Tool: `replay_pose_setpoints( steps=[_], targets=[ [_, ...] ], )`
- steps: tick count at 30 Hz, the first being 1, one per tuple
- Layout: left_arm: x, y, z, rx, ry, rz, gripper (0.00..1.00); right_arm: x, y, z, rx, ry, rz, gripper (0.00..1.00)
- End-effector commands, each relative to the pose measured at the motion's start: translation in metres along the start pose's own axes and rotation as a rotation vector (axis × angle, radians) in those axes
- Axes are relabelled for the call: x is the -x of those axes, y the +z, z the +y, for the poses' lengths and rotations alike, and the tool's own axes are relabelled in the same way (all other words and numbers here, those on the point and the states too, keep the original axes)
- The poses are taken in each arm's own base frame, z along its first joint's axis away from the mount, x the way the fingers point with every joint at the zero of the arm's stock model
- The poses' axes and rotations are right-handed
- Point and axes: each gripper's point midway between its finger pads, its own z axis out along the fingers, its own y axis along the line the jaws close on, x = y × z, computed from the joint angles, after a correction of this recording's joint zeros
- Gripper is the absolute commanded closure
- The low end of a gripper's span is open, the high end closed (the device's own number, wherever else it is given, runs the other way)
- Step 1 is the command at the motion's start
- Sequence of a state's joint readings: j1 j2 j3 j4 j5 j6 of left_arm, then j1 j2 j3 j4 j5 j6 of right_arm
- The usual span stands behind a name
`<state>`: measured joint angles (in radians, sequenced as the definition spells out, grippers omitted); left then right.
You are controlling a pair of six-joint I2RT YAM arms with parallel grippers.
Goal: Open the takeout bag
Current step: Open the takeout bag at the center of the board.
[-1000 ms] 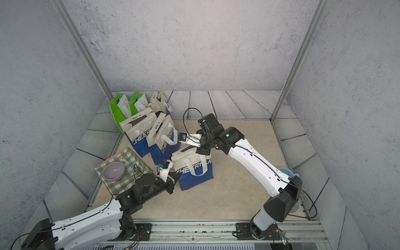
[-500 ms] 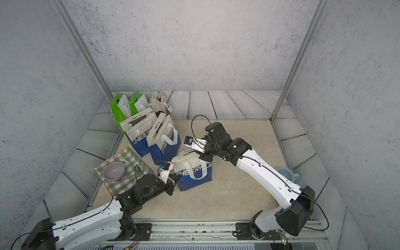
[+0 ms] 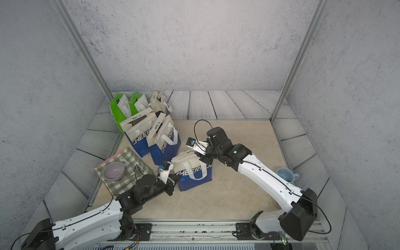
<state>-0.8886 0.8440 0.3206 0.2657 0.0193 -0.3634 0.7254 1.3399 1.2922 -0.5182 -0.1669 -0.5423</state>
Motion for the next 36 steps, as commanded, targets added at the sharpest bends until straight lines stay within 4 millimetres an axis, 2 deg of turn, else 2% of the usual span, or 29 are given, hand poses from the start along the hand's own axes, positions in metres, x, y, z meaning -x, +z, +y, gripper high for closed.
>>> replay_pose_setpoints(
  steps=[1,9,13,16,24,33,36],
  targets=[
    [-0.017,-0.001,0.003,0.005,0.007,0.051,1.00,-0.002,-0.005,-0.010,-0.059,0.006,0.004,0.69],
    [-0.017,0.000,0.002,0.002,0.006,0.050,1.00,-0.010,-0.005,0.001,-0.034,-0.009,0.000,0.80],
    [-0.017,-0.001,0.002,0.002,0.007,0.050,1.00,-0.009,-0.004,0.002,-0.031,-0.015,0.002,0.99],
    [-0.017,-0.002,0.003,0.005,0.008,0.051,1.00,-0.004,-0.007,-0.003,-0.043,-0.021,-0.002,1.00],
    [-0.017,-0.004,0.005,0.017,0.012,0.046,1.00,0.019,-0.023,-0.038,-0.145,-0.098,0.034,1.00],
    [-0.018,-0.005,0.004,0.009,0.015,0.056,1.00,0.030,-0.023,-0.071,-0.179,-0.198,0.098,1.00],
    [-0.020,-0.006,0.006,0.018,0.017,0.064,1.00,0.039,-0.025,-0.076,-0.177,-0.225,0.077,1.00]
  ],
)
